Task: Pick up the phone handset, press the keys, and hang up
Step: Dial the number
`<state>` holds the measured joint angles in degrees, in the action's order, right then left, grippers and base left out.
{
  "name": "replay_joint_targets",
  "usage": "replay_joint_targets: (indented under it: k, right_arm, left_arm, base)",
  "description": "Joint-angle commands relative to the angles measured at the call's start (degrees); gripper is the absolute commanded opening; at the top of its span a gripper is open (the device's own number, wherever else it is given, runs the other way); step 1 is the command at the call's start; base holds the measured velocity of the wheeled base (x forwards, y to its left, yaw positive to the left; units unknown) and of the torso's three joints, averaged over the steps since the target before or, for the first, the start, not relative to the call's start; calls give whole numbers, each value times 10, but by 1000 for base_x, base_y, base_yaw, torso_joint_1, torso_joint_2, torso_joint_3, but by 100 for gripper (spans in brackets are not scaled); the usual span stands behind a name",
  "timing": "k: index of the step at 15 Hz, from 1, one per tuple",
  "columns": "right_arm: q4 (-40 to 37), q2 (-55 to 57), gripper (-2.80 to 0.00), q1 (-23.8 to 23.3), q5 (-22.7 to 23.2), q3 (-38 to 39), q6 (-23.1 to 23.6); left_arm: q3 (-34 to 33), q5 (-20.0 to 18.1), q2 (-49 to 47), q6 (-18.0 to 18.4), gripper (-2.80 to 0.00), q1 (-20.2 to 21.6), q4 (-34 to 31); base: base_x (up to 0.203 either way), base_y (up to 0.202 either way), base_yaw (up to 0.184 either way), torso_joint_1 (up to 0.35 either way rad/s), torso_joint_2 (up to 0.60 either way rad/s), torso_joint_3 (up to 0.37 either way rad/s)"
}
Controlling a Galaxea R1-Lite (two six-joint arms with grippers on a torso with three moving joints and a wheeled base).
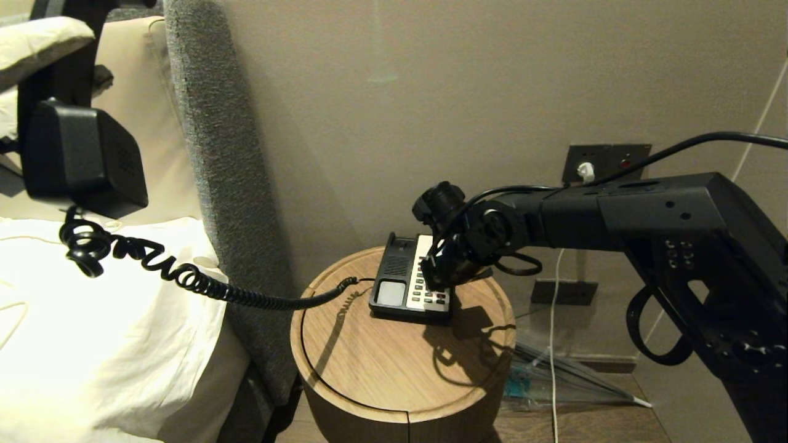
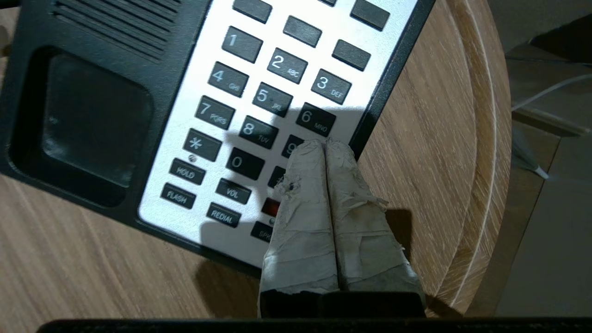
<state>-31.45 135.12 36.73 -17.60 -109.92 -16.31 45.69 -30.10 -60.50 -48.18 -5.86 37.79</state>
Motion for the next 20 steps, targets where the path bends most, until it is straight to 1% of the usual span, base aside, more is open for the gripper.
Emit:
replay_joint_targets:
  k: [1,6,11,20]
  right_arm:
    - [-6,-8,-280,4,-2,1,-2]
    - [-44,-17,-280,19,0,4,-4]
    - [-62,-21,-280,26,0,9,-7]
    - [-69,-14,-280,26,0,7,-6]
  left_arm:
    - [1,-2,0,-3,-280,0,3]
    - [-5,-2,1,-3,-280,0,3]
    - [-10,-2,4,-3,-280,0,3]
    - [-9,-2,3,-3,-280,0,3]
  base:
    - [0,0,0,0,0,0]
    - [0,0,0,0,0,0]
    - [0,0,0,0,0,0]
    - [0,0,0,0,0,0]
